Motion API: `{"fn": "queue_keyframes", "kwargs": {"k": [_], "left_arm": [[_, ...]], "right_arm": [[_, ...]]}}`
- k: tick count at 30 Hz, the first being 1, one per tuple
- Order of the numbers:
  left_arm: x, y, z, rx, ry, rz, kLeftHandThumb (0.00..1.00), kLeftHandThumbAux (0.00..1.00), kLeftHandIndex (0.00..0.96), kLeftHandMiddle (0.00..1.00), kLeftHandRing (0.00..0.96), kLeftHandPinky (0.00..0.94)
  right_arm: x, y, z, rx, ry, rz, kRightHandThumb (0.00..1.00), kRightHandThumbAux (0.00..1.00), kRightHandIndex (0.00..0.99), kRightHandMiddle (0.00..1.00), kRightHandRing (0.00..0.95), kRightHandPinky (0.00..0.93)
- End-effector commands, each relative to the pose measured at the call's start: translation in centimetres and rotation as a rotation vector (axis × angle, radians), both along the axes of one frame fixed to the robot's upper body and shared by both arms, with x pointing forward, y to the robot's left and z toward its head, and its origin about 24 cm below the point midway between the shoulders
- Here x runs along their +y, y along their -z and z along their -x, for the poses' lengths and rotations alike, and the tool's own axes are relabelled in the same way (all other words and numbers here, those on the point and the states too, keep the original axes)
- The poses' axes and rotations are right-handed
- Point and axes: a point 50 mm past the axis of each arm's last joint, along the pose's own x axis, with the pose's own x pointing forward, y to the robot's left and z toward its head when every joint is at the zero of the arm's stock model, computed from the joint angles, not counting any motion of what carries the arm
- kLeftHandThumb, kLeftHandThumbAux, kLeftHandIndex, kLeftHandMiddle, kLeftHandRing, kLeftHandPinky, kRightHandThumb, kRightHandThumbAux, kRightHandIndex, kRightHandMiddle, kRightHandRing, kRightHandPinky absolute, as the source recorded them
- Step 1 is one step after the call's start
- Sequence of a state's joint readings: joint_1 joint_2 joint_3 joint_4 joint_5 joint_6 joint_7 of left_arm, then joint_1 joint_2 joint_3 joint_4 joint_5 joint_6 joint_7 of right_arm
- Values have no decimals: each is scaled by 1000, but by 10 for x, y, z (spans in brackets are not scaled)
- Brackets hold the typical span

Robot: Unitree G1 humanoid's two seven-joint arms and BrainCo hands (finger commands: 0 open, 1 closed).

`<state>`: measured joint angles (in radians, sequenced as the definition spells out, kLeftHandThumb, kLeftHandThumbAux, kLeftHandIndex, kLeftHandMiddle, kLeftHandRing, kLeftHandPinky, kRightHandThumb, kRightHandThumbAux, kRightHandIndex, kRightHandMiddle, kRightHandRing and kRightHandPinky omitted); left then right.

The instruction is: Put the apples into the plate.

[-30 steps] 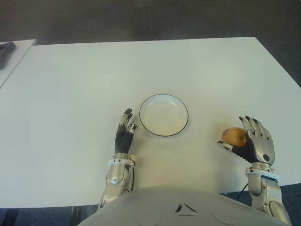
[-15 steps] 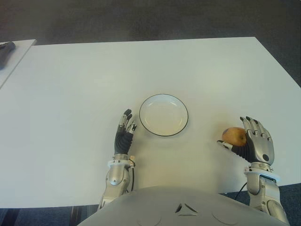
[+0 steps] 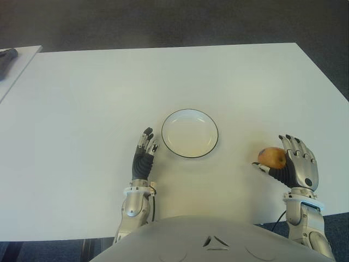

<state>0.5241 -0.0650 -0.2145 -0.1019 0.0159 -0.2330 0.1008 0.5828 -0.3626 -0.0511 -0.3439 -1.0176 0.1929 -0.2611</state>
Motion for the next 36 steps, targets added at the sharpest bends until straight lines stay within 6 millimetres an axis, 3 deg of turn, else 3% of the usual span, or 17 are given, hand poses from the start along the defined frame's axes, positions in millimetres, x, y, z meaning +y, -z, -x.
{"fn": "queue_keyframes", "kwargs": {"k": [1, 11, 15, 17, 19, 22, 31, 33, 36], "left_arm": [[0, 4, 3, 42, 5, 0, 0, 428, 0, 0, 0, 0], [2, -1, 6, 49, 15, -6, 0, 439, 0, 0, 0, 0], [2, -2, 7, 50, 24, -9, 0, 444, 0, 0, 0, 0], [3, -2, 7, 48, 29, -11, 0, 446, 0, 0, 0, 0], [3, -3, 7, 45, 32, -11, 0, 447, 0, 0, 0, 0], [3, -4, 7, 44, 31, -9, 0, 445, 0, 0, 0, 0], [5, -5, 8, 61, 27, -20, 0, 448, 0, 0, 0, 0], [6, -5, 9, 61, 27, -25, 0, 449, 0, 0, 0, 0], [6, -5, 9, 59, 27, -25, 0, 450, 0, 0, 0, 0]], "right_arm": [[3, 3, 1, 50, 0, -9, 337, 455, 101, 111, 58, 1], [7, 2, 1, 81, -22, -18, 310, 482, 85, 131, 70, 0], [10, 2, 0, 55, -27, -28, 346, 501, 138, 179, 113, 38], [11, 1, 0, 32, -30, -33, 383, 511, 224, 239, 160, 89], [13, -1, 0, 9, -34, -35, 563, 628, 341, 372, 278, 184], [14, -3, -1, -15, -40, -41, 654, 680, 403, 521, 414, 289], [18, -7, 0, -63, -44, -89, 702, 707, 438, 662, 553, 441], [19, -9, 0, -81, -45, -106, 708, 709, 440, 721, 658, 547], [20, -10, 0, -96, -41, -131, 712, 711, 440, 771, 737, 637]]}}
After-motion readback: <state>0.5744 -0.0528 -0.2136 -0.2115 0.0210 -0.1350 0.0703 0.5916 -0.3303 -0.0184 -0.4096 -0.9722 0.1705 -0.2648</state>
